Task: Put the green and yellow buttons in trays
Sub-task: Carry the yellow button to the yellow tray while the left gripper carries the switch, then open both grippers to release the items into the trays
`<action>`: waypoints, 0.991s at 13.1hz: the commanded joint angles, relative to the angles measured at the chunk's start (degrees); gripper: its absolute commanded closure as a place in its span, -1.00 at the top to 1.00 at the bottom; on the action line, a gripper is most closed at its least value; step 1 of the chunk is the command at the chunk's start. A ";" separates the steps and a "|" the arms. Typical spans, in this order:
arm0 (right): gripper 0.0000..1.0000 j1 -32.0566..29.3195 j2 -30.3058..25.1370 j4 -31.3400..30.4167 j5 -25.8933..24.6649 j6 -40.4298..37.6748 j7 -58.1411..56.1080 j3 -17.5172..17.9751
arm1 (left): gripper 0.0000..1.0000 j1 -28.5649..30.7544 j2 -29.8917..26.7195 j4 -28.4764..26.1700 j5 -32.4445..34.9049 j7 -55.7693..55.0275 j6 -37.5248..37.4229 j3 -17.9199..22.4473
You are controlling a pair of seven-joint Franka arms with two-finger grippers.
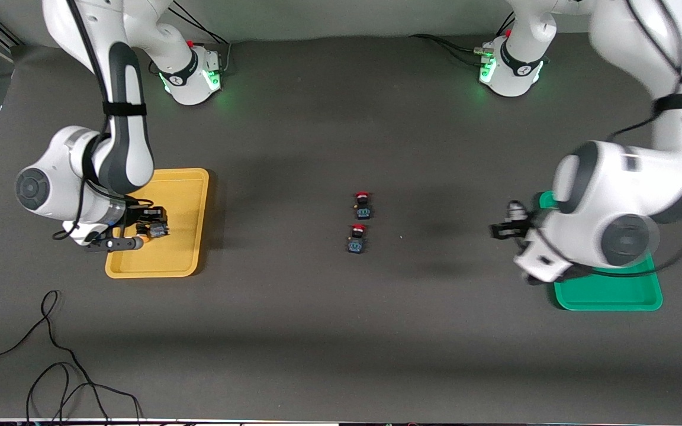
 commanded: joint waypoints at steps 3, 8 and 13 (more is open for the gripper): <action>-0.47 -4.74 9.45 1.56 9.15 0.39 -7.49 4.38 | -1.00 10.19 2.66 0.62 5.41 15.51 1.19 -0.80; 1.00 -5.19 7.26 5.06 8.46 -7.14 -5.92 2.47 | -1.00 16.80 4.24 -7.02 6.12 23.18 13.22 -0.71; 1.00 -3.61 5.42 18.85 1.43 -24.28 -3.01 -5.70 | -1.00 17.77 5.73 -18.53 5.42 23.09 31.75 -0.80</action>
